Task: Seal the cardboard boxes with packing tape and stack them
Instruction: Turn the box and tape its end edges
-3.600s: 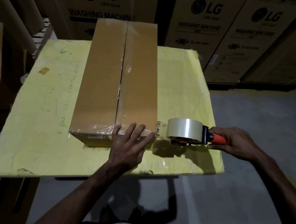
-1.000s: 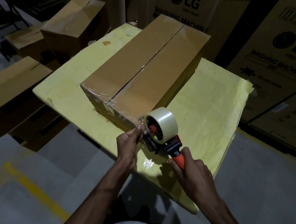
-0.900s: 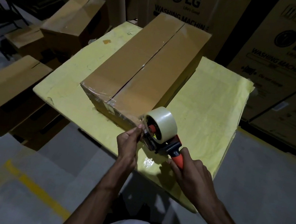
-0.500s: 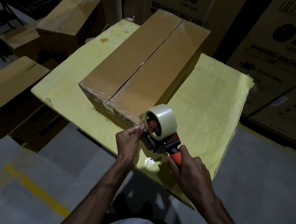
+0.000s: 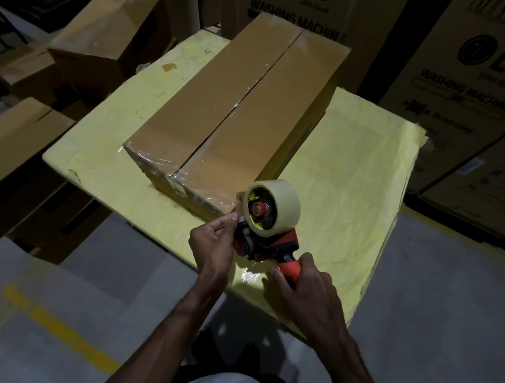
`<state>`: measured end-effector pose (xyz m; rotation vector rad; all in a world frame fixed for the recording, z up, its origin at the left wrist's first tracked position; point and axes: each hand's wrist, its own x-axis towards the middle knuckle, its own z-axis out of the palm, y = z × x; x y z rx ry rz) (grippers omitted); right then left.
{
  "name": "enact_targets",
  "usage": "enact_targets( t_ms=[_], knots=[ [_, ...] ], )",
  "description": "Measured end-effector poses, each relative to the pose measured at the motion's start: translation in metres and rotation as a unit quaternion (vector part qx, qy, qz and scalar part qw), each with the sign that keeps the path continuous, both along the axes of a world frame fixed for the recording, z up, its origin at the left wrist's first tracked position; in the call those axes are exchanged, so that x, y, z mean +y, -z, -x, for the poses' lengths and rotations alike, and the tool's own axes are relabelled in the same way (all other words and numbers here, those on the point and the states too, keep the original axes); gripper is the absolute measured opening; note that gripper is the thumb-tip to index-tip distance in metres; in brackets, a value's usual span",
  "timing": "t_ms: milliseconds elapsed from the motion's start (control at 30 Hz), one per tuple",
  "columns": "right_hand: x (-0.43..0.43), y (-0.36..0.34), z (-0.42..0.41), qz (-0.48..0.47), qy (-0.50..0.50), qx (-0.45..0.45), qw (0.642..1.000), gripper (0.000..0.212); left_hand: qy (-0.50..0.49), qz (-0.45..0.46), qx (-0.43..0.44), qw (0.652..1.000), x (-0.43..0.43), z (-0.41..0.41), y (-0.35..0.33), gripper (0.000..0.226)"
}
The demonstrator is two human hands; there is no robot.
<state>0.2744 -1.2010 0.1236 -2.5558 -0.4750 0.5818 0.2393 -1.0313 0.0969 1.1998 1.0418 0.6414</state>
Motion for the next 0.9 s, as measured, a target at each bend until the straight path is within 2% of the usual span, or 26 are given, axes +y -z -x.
enact_targets(
  t_ms=[67, 100, 167, 200, 333, 467, 600, 767, 900],
  knots=[
    [0.000, 0.009, -0.007, 0.003, 0.013, 0.019, 1.000, 0.042, -0.003, -0.001, -0.009, 1.000, -0.001, 0.000, -0.004, 0.018],
    [-0.001, 0.016, -0.013, 0.034, 0.011, 0.022, 0.999, 0.044, 0.010, -0.007, -0.024, 1.000, -0.002, 0.000, -0.010, 0.017],
    [-0.012, 0.031, -0.026, 0.121, 0.011, 0.036, 0.992, 0.048, 0.075, -0.027, -0.057, 0.995, -0.005, -0.006, -0.026, 0.017],
    [-0.020, 0.038, -0.030, 0.131, 0.028, 0.052, 0.990, 0.048, 0.108, -0.029, -0.061, 0.992, -0.007, -0.010, -0.033, 0.015],
    [-0.045, 0.043, -0.037, -0.011, 0.123, 0.067, 0.990, 0.042, 0.131, 0.040, -0.063, 0.989, -0.017, -0.022, -0.036, 0.012],
    [-0.039, 0.045, -0.050, -0.061, 0.139, 0.083, 0.985, 0.045, 0.095, 0.012, -0.072, 0.993, -0.034, -0.016, -0.019, 0.033],
    [-0.036, 0.051, -0.049, -0.109, 0.189, 0.134, 0.967, 0.046, 0.021, -0.007, -0.089, 0.996, -0.049, -0.019, -0.018, 0.018],
    [-0.040, 0.054, -0.044, -0.154, 0.227, 0.167, 0.947, 0.044, 0.010, 0.153, -0.101, 0.983, -0.054, -0.031, -0.024, 0.016],
    [-0.045, 0.057, -0.045, -0.183, 0.243, 0.186, 0.934, 0.043, -0.030, 0.332, -0.127, 0.934, -0.074, -0.040, -0.030, 0.020]
  ],
)
